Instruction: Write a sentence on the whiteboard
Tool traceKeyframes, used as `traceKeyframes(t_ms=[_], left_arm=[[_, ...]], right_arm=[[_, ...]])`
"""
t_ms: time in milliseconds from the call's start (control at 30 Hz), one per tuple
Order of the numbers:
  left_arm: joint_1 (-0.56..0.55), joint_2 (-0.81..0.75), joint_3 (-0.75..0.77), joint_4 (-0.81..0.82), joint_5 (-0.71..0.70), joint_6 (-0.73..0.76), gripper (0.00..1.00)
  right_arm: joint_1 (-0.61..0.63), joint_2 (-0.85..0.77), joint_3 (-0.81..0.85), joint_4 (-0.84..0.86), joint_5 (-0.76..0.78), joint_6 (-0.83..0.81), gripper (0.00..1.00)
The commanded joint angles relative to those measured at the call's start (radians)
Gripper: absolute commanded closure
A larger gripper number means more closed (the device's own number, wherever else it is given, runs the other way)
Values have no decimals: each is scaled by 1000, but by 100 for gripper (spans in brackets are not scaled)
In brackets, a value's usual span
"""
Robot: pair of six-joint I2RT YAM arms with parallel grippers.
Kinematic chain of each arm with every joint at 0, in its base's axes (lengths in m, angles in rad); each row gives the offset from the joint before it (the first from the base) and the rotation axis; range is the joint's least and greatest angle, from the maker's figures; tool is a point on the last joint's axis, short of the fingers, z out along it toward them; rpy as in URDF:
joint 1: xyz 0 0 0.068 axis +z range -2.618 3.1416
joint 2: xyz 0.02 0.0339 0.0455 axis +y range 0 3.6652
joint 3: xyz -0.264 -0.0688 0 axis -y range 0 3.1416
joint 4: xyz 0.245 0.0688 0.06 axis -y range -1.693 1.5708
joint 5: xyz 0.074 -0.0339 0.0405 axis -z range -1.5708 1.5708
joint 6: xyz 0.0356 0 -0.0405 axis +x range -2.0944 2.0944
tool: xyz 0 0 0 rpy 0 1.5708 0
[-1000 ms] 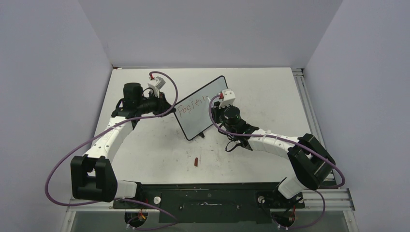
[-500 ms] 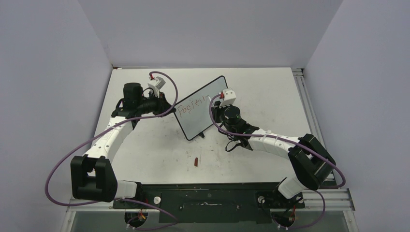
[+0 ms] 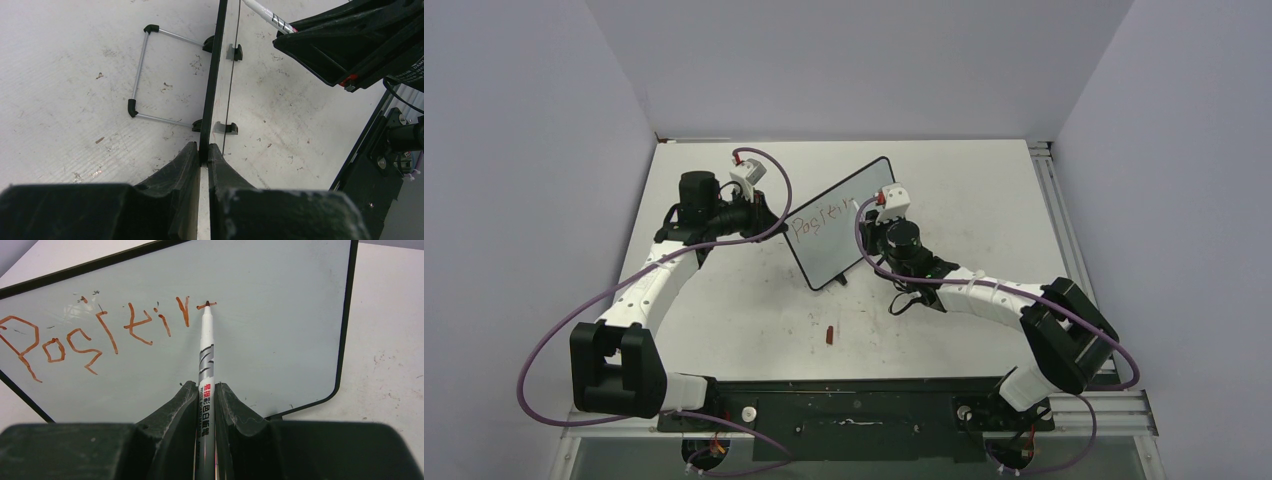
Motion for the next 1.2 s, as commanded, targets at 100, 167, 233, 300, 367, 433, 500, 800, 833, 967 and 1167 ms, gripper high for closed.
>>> traceKeyframes(t_ms=[100,167,233,300,367,433,500,800,833,967,1167], left_arm=[[4,-17,34,34,8,17,100],[4,-17,32,34,9,18,100],[4,-16,32,34,10,17,100],[4,-16,33,34,9,17,100],[4,-16,32,34,9,16,100],[4,-15,32,35,11,16,100],[4,-15,33,34,11,16,100],[4,-16,32,35,11,16,100],[4,-17,32,35,10,16,100],[4,-16,32,35,12,16,100],[4,-17,32,35,13,15,100]], right_arm=[[11,-19,47,75,-3,-18,95],[12,-18,49,79,-2,-20,95],[13,-19,50,81,-1,-20,95],[13,-16,52,83,0,-21,95],[12,-13,55,85,-1,-24,95],[13,-5,62,80,-4,-24,95],[13,2,69,77,-6,-24,95],[12,31,68,59,-7,-19,95],[12,29,65,59,-8,-16,95],[13,24,42,57,-8,-6,95],[13,20,4,60,-13,11,95]])
